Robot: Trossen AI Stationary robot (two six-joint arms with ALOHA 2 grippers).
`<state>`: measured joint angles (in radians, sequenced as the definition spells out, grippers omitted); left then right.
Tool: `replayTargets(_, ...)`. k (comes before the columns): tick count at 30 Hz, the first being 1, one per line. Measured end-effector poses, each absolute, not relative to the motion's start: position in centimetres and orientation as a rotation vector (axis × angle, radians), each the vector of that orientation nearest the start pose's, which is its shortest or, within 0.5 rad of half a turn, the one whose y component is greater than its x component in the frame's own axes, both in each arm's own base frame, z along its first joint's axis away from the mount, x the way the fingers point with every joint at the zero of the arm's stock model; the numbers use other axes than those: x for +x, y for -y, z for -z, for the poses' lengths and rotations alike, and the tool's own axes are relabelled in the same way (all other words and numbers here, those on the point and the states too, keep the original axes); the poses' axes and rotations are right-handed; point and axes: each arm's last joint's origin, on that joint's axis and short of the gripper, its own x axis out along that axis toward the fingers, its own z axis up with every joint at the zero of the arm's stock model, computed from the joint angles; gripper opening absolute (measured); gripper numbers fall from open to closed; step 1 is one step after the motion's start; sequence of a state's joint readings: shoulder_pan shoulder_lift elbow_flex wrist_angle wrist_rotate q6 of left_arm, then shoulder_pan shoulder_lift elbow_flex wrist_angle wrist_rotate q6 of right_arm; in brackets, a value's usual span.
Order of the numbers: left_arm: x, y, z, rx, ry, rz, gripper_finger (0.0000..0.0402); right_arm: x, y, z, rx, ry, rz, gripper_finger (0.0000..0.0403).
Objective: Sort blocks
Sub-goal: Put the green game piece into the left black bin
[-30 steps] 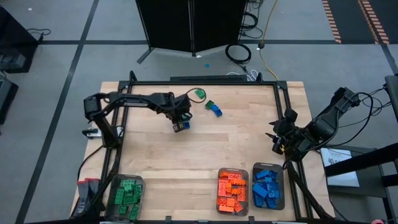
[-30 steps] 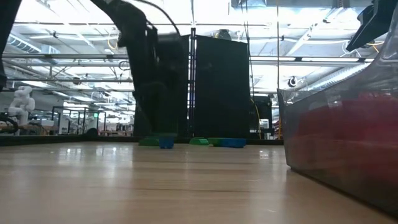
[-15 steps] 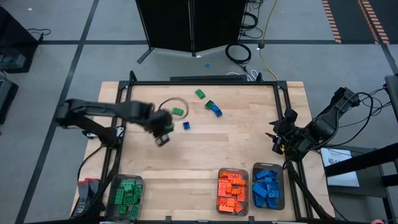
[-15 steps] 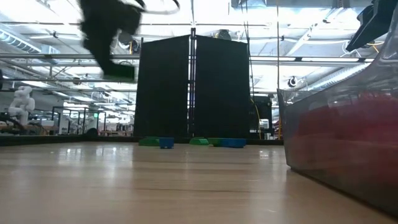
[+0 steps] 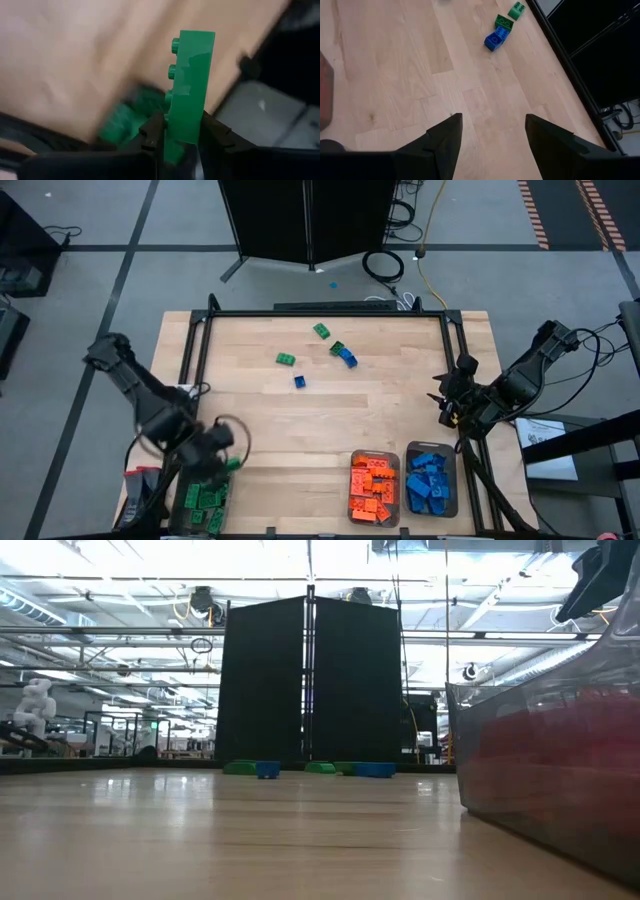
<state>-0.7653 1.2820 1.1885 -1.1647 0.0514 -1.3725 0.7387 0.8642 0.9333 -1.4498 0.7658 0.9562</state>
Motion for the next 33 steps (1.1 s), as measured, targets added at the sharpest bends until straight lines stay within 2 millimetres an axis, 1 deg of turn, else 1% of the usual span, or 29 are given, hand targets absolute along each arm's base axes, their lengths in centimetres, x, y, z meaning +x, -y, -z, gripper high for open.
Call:
replayTargets(4,14.7,18.4,-29.6,-0.721,-1.502,-0.162,0.0071,9.2,-5.6,-29.4,-0.069,-0.849,0.463,0.0212)
replayTargets(8,13.3,20.4,-28.9,-0.714,-1.598,-0.144,0.0071,9.2,-5.6,-29.4,-0.07,-0.849,0.463,0.0212)
replayTargets(14,12.2,22.8,-27.8,-0.666,-1.671,-0.08,0.0071,9.2,-5.6,-29.4,-0.068,-0.848,0.464,0.0212)
replayTargets(19,11.7,24.1,-26.9,-0.619,-1.696,-0.071,0.0073,9.2,-5.6,-29.4,-0.074,-0.85,0.461,0.0212)
replayTargets(20,11.7,24.2,-26.7,-0.608,-1.7,-0.074,0.0085,9.2,-5.6,-29.4,-0.074,-0.85,0.461,0.0212)
replayTargets(24,11.6,24.4,-26.1,-0.575,-1.714,-0.1,0.0167,9.2,-5.6,-29.4,-0.076,-0.85,0.46,0.0212)
replayTargets(27,11.6,24.5,-26.0,-0.581,-1.723,-0.108,0.0218,9.2,-5.6,-29.4,-0.096,-0.855,0.45,0.0212)
replayTargets(30,11.7,24.4,-26.0,-0.605,-1.727,-0.132,0.0247,9.2,-5.6,-29.4,-0.113,-0.859,0.443,0.0212)
replayTargets(33,12.5,23.7,-26.0,-0.654,-1.71,-0.226,0.0257,9.2,-5.6,-29.4,-0.115,-0.86,0.442,0.0212)
